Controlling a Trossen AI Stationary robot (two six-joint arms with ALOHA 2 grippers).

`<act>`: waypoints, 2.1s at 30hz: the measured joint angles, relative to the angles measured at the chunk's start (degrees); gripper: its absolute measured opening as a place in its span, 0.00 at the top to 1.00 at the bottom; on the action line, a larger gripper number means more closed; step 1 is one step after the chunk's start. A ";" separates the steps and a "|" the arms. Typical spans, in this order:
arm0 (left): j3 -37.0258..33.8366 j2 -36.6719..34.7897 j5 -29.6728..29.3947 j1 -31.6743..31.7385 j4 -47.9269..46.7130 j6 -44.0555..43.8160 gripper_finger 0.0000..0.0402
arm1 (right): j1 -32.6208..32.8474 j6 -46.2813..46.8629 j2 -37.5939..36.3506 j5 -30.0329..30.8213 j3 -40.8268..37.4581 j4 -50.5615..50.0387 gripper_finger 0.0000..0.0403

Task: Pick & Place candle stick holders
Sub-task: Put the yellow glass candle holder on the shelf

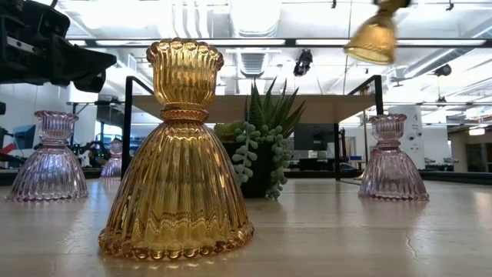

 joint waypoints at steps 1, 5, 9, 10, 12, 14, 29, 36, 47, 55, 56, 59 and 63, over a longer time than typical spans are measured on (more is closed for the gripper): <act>0.00 0.00 0.00 0.02 0.02 0.02 0.97 | -2.00 -2.60 1.47 -0.48 2.10 -1.45 0.94; 0.00 0.00 0.01 0.01 0.02 0.00 0.97 | -9.27 -11.72 7.20 -1.17 10.45 -6.66 0.95; 0.00 0.00 0.00 0.02 0.02 0.00 0.97 | -15.72 -19.47 12.06 -3.31 17.42 -8.14 0.95; 0.00 0.00 0.00 0.01 0.02 0.01 0.97 | -17.35 -21.57 13.19 -5.16 18.98 -8.21 0.95; 0.00 0.00 0.02 0.02 0.02 0.02 0.97 | -20.05 -24.41 15.40 -7.37 22.05 -8.55 0.95; 0.00 0.00 0.01 0.02 0.02 0.00 0.97 | -22.64 -26.87 17.24 -8.98 24.54 -8.21 0.95; 0.00 0.00 0.00 0.00 0.02 0.00 0.97 | -34.89 -31.84 18.43 -13.00 19.28 -8.39 0.95; 0.00 0.00 0.02 0.02 0.02 0.01 0.97 | -36.37 -32.70 17.51 -13.11 12.79 -8.44 0.95; 0.00 0.00 0.02 0.00 0.01 0.01 0.97 | -37.26 -33.13 16.30 -13.22 11.33 -8.38 0.95; 0.00 0.00 0.02 0.02 0.02 0.01 0.97 | -37.35 -33.08 16.30 -12.84 10.93 -7.96 0.93; 0.00 0.00 0.02 0.01 0.02 0.00 0.97 | -37.35 -33.07 16.30 -12.87 10.89 -7.88 0.93; 0.00 0.00 0.02 0.00 0.02 0.02 0.97 | -37.33 -33.03 16.30 -12.93 10.85 -7.56 0.93; 0.00 0.00 0.01 0.02 0.02 0.01 0.97 | -37.33 -32.88 16.30 -12.91 10.79 -6.99 0.91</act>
